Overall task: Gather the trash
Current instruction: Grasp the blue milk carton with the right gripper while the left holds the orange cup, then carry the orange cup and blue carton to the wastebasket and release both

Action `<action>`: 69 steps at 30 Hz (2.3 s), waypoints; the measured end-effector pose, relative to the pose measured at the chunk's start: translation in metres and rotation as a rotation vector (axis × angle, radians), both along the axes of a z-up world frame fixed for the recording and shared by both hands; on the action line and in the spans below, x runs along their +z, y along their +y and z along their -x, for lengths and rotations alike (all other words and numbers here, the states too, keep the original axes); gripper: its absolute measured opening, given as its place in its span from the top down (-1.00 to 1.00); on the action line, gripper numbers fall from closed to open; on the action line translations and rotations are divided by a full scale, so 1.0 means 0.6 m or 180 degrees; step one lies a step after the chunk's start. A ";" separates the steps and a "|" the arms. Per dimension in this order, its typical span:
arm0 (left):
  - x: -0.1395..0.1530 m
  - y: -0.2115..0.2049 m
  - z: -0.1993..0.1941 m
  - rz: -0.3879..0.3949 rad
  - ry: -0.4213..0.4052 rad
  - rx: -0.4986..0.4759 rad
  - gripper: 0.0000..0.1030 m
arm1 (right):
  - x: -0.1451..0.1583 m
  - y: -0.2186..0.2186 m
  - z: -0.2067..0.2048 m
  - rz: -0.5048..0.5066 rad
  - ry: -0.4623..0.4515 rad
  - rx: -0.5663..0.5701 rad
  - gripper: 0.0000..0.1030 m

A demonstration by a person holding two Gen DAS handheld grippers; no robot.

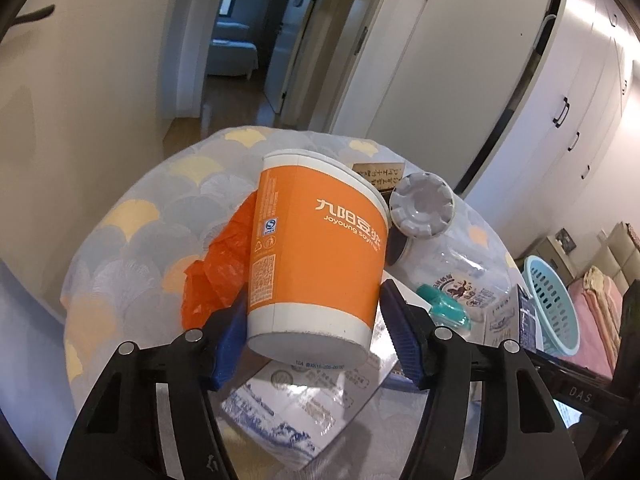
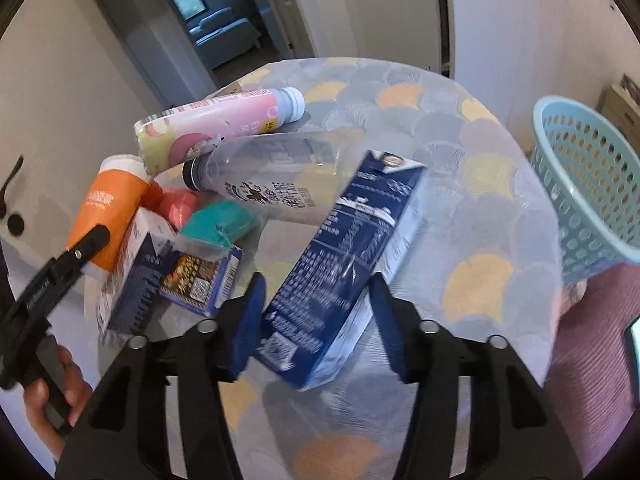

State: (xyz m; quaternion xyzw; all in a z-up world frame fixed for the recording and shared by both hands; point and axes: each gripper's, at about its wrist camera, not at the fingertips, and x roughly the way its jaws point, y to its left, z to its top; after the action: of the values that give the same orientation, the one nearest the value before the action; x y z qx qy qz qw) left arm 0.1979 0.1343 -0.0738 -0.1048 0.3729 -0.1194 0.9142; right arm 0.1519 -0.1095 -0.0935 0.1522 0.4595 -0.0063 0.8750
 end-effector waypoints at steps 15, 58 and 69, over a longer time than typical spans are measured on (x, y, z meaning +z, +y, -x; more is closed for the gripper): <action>0.053 -0.048 0.100 0.0124 -0.0355 -0.0018 -0.17 | 0.007 -0.077 0.029 0.0466 -0.0156 0.0576 0.32; 0.132 -0.364 0.095 -0.0093 -0.0717 -0.0907 -0.17 | 0.031 -0.263 0.064 0.0241 -0.0502 0.0097 0.34; 0.185 -0.525 0.059 0.0016 -0.0923 -0.1393 -0.17 | 0.134 -0.428 0.106 0.0391 -0.1092 -0.0743 0.34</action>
State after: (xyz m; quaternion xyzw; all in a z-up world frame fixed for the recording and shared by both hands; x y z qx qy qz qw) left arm 0.1624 -0.1805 0.0369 -0.0058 0.2515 -0.3290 0.9102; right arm 0.0882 -0.3661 -0.0130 0.1496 0.2818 -0.1096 0.9414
